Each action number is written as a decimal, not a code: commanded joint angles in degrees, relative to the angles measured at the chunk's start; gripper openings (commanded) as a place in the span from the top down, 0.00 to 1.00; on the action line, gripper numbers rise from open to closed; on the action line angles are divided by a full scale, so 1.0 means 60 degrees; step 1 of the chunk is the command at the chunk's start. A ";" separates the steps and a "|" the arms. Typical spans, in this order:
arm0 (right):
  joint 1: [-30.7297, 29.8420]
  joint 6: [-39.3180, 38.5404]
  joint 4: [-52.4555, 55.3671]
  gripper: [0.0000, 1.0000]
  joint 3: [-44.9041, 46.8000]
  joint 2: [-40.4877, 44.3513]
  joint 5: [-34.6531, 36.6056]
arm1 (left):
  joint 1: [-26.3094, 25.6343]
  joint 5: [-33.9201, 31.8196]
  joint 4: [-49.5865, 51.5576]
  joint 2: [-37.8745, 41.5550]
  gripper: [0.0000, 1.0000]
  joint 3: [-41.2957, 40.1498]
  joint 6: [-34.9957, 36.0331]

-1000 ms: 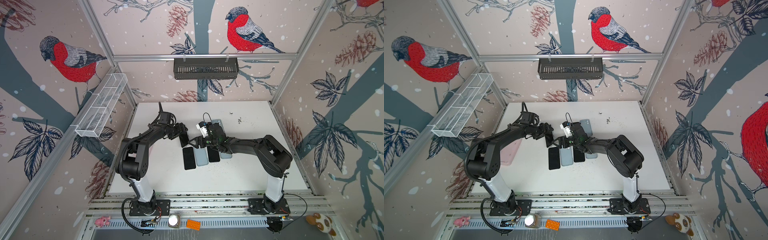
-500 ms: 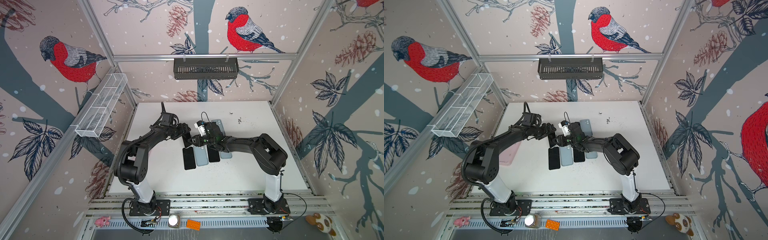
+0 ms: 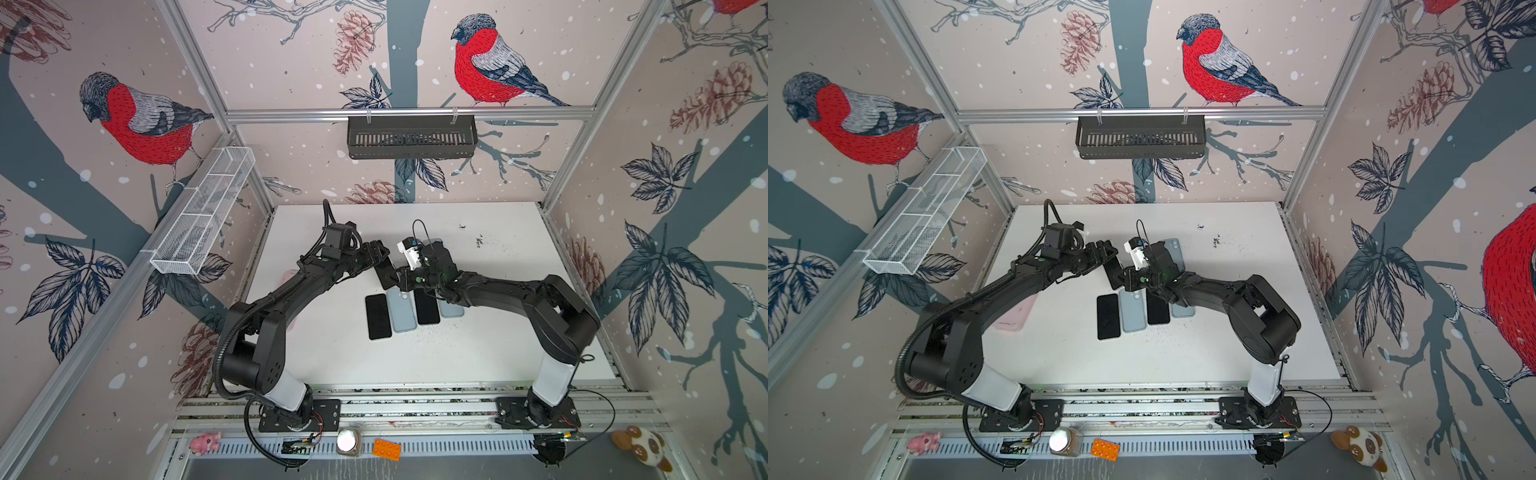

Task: Take the phone out of the phone case
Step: Pass the phone.

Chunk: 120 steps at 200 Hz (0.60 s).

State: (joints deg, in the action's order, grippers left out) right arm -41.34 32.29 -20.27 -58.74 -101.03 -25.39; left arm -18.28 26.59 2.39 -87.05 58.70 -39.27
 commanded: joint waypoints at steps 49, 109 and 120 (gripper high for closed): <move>0.2316 -0.2133 0.0434 0.99 0.2501 0.4539 0.0448 | -0.1258 -0.0349 -0.3278 0.2489 0.01 -0.1094 0.2767; 0.2826 -0.4089 -0.3890 1.00 0.5662 0.8465 -0.0815 | -0.1874 0.2258 -0.4260 0.3626 0.03 -0.1847 0.5934; 0.2835 -0.4332 -0.4264 1.00 0.5947 0.8808 -0.1114 | -0.1881 0.2791 -0.4314 0.3799 0.04 -0.2060 0.6451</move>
State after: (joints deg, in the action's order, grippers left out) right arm -24.38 12.03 -30.04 -26.20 -51.79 -26.46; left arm -29.34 33.85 -19.31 -65.98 48.01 -11.55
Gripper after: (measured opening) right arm 0.127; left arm 0.963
